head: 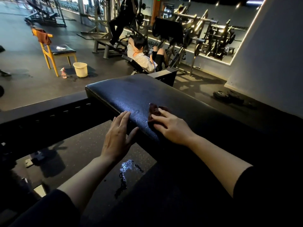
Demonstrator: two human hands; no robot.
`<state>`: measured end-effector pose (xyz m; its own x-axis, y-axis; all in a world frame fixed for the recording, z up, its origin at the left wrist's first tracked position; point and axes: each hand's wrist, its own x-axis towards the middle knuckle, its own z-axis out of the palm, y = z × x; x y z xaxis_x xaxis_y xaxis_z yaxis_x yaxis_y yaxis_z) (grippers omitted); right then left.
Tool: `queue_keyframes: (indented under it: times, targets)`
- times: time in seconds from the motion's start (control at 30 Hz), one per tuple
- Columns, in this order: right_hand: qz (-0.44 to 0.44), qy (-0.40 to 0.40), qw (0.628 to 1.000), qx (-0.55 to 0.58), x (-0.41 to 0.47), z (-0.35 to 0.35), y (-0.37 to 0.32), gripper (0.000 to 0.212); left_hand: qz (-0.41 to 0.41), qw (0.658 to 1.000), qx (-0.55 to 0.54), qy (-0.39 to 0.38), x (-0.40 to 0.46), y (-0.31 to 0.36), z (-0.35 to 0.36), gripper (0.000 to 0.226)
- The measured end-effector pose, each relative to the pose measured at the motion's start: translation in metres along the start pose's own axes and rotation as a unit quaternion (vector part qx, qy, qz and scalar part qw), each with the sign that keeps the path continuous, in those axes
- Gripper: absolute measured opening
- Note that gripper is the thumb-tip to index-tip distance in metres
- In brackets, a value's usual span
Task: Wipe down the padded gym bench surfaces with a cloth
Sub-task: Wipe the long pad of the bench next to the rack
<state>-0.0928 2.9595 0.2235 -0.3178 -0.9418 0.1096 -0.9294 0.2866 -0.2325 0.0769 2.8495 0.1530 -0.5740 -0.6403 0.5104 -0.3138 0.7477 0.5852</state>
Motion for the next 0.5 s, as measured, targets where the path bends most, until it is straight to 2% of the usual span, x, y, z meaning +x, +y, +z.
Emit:
queue_keyframes:
  times: [0.1,0.2,0.3,0.5]
  targets:
    - [-0.054,-0.034,0.998,-0.001,-0.046,-0.007,-0.009,0.05,-0.02,1.0,-0.003,0.01,-0.001,-0.009,-0.001,0.058]
    - [-0.084,-0.062,0.992,-0.067,-0.066,-0.01,-0.013,0.057,-0.035,0.999,-0.005,0.018,0.003,-0.024,-0.003,0.053]
    - [-0.097,-0.062,0.987,-0.109,-0.042,-0.003,-0.026,0.057,-0.045,0.999,-0.005,0.029,0.014,-0.039,-0.004,0.052]
    - [-0.118,-0.041,0.985,-0.121,0.031,0.021,-0.056,0.055,-0.056,0.997,-0.002,0.055,0.04,-0.067,-0.009,0.05]
